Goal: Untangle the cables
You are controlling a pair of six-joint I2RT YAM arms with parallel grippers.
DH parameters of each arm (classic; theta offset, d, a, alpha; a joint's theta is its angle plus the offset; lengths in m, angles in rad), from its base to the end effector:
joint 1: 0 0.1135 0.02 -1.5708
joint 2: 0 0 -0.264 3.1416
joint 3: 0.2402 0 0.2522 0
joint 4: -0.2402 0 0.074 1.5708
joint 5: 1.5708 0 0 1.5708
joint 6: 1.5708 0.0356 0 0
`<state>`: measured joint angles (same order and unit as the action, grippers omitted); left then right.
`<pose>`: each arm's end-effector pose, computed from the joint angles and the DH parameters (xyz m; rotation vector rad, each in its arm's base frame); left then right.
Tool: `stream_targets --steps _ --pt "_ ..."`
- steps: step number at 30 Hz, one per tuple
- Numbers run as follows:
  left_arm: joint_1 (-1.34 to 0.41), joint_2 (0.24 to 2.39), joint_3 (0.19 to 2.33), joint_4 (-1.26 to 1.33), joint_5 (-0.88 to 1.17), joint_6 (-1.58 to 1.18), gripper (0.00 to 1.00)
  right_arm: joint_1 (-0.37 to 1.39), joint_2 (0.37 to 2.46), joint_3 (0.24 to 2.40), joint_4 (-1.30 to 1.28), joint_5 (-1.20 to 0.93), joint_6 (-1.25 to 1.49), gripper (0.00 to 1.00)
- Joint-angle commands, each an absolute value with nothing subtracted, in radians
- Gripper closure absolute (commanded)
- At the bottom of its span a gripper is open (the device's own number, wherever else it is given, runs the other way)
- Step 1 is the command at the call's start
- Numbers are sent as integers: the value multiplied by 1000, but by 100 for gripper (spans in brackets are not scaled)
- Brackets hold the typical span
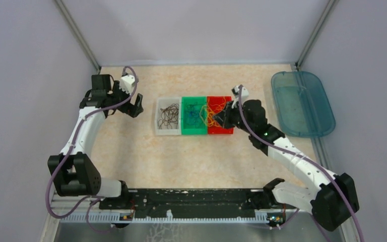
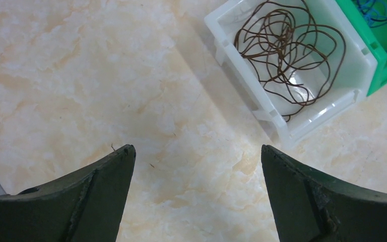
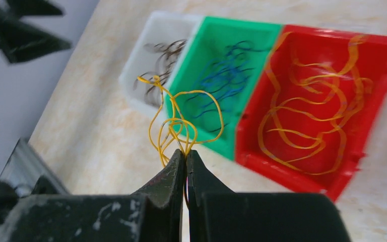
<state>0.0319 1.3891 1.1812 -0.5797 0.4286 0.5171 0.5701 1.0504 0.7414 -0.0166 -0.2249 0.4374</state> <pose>0.2997 -0.0052 0.3059 0.7440 2.1563 -0.2217 0.2006 0.1380 0.2904 -0.2920 1.9689 0.8837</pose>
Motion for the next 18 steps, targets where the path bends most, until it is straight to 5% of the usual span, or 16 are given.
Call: stream_targets --steps 1,9,16,18 --pt "65 1374 1144 -473 368 446 1 458 1113 752 75 -70 506 100" --pt "163 1398 1156 -428 431 390 1 400 1342 882 95 136 438 100" --pt "173 1388 1121 -380 413 392 1 402 1527 928 154 112 418 100" --pt "177 1390 1114 -360 395 374 1 408 1542 942 139 114 413 93"
